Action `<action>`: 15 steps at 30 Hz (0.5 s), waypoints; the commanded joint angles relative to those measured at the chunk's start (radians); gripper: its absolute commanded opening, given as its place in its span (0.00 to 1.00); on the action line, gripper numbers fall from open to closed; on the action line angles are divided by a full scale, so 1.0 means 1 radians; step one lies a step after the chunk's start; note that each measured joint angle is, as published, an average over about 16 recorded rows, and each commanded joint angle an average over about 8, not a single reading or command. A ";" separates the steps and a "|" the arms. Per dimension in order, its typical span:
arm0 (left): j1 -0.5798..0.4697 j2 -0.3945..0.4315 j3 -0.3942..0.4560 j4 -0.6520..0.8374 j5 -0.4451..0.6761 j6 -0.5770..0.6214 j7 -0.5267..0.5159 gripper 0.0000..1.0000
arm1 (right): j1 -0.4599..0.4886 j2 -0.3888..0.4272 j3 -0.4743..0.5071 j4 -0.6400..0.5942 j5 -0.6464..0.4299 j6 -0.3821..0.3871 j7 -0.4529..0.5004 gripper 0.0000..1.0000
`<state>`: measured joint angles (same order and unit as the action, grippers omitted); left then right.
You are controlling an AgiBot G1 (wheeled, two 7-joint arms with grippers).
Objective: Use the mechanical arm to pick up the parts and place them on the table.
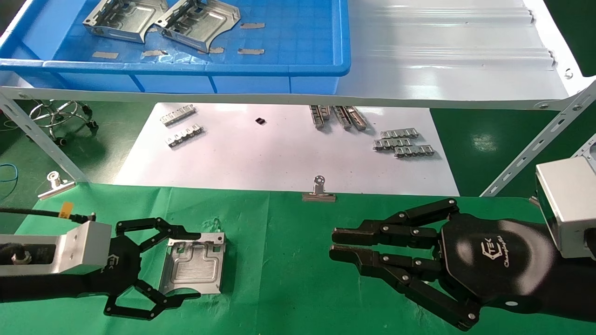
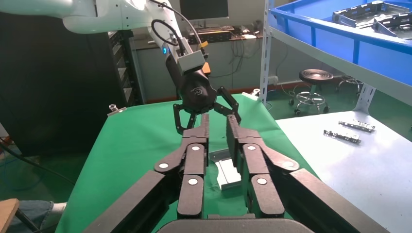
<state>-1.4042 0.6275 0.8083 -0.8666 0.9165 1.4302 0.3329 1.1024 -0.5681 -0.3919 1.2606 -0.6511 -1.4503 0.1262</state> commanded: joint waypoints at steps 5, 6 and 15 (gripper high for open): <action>0.039 -0.002 -0.063 -0.050 -0.022 0.008 -0.062 1.00 | 0.000 0.000 0.000 0.000 0.000 0.000 0.000 1.00; 0.046 -0.002 -0.074 -0.058 -0.026 0.009 -0.072 1.00 | 0.000 0.000 0.000 0.000 0.000 0.000 0.000 1.00; 0.105 -0.005 -0.168 -0.132 -0.059 0.021 -0.165 1.00 | 0.000 0.000 0.000 0.000 0.000 0.000 0.000 1.00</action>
<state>-1.2996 0.6223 0.6406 -0.9991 0.8575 1.4510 0.1677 1.1024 -0.5681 -0.3920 1.2606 -0.6511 -1.4503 0.1261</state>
